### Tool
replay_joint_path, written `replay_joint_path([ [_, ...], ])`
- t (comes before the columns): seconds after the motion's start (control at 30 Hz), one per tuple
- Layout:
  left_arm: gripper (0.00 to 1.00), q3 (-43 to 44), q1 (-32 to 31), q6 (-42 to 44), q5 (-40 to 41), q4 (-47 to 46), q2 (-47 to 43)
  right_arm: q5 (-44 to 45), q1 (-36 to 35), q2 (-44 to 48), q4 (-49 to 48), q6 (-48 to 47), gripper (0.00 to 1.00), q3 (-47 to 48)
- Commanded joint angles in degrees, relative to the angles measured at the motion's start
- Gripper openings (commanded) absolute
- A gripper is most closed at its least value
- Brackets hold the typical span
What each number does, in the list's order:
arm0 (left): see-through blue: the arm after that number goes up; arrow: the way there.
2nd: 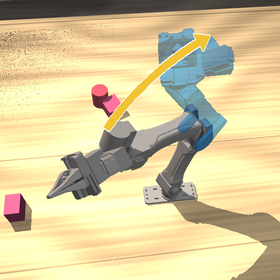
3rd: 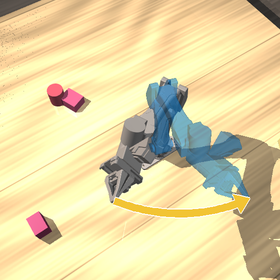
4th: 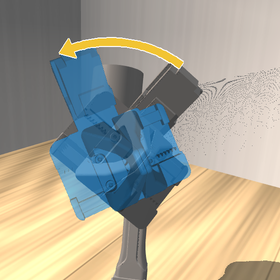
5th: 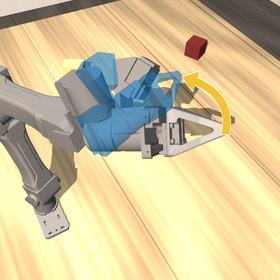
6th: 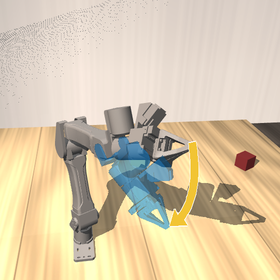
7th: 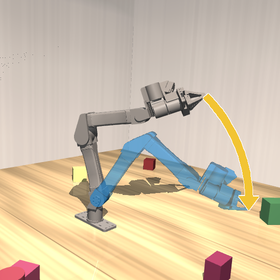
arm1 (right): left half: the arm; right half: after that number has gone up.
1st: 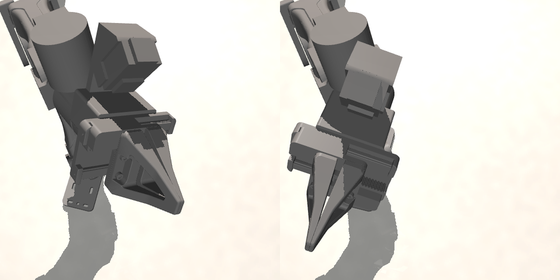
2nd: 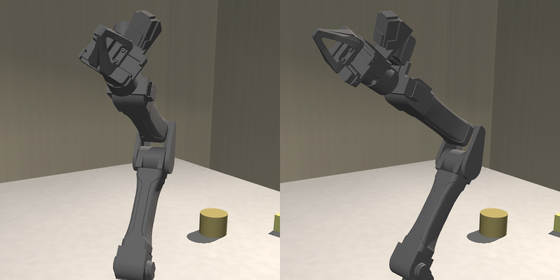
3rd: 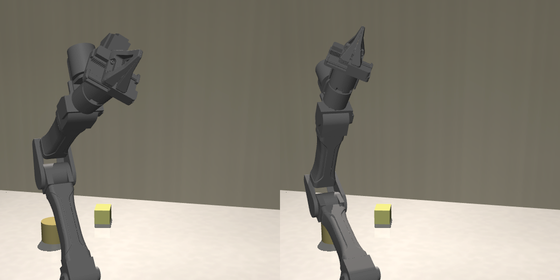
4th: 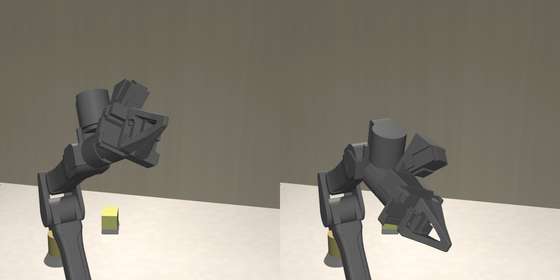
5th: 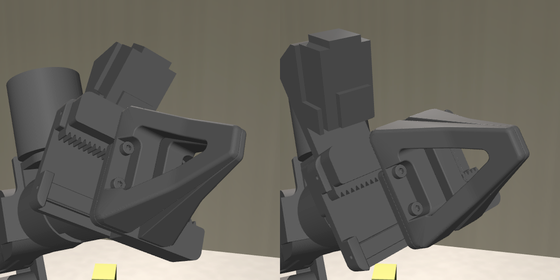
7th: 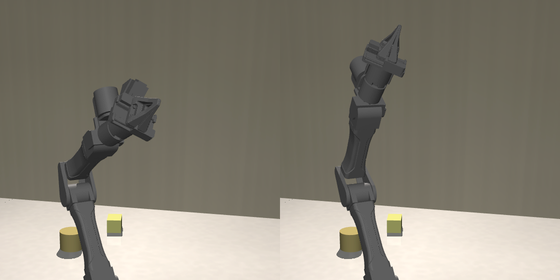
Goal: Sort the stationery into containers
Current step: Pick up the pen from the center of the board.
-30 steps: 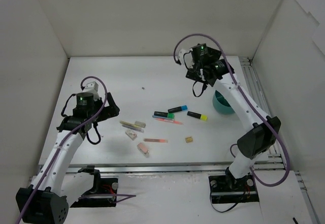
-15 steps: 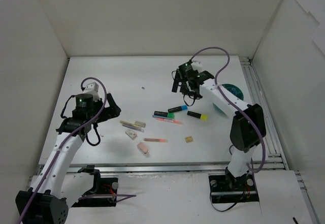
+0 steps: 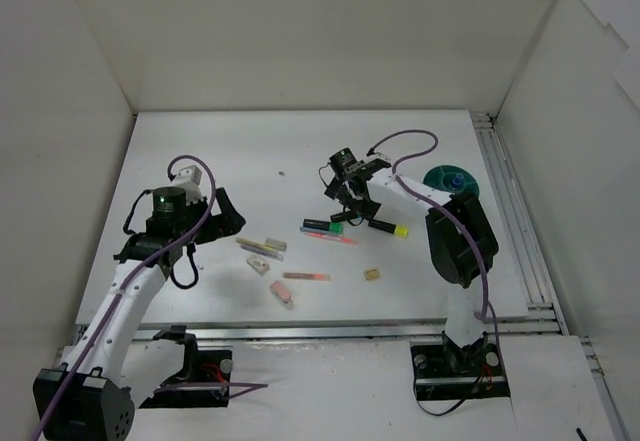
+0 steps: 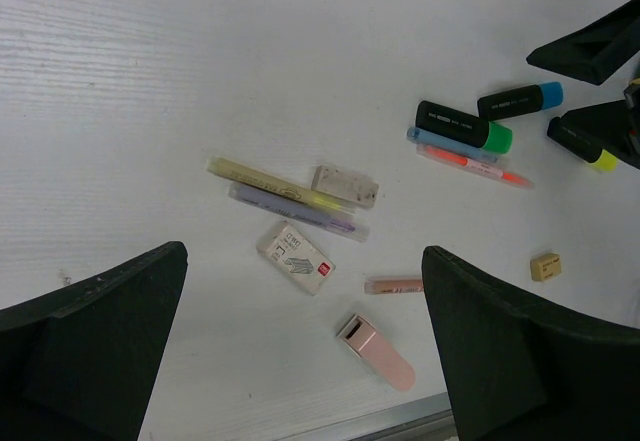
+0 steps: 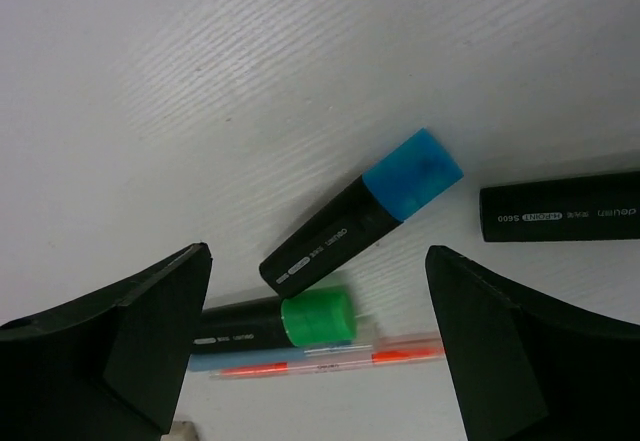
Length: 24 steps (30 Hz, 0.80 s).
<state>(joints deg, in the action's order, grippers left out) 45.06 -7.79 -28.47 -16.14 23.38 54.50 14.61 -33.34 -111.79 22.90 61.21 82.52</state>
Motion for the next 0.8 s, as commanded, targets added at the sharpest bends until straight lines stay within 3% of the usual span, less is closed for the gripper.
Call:
replay_joint_path([
  [0.0, 0.99, 0.82, -0.21, 1.57, -1.79, -3.78, 0.78, 3.67, 0.47, -1.49, -0.92, 4.62, 0.83, 0.45],
  [0.33, 1.00, 0.82, -0.21, 2.36, -0.03, -3.51, 1.49, 1.65, 2.84, -6.25, -1.01, 6.03, 0.52, 0.97],
  [0.43, 0.99, 0.91, -0.21, 2.28, 0.06, -3.42, 1.22, 2.00, 2.84, -7.30, -1.01, 5.24, 0.30, 2.11],
  [0.57, 0.99, 0.73, -0.21, 2.10, 0.84, -3.42, 0.61, 2.44, 2.84, -8.44, -1.01, 3.31, 0.10, 4.22],
  [0.7, 0.99, 0.56, -0.21, 1.93, 1.81, -3.25, 0.34, 4.80, 2.84, -8.10, -2.06, 0.94, 0.00, 7.56],
  [0.77, 1.00, 0.82, -0.21, 1.84, 2.16, -2.99, 0.43, 6.82, 2.58, -6.18, -3.99, -2.31, 0.00, 9.14],
])
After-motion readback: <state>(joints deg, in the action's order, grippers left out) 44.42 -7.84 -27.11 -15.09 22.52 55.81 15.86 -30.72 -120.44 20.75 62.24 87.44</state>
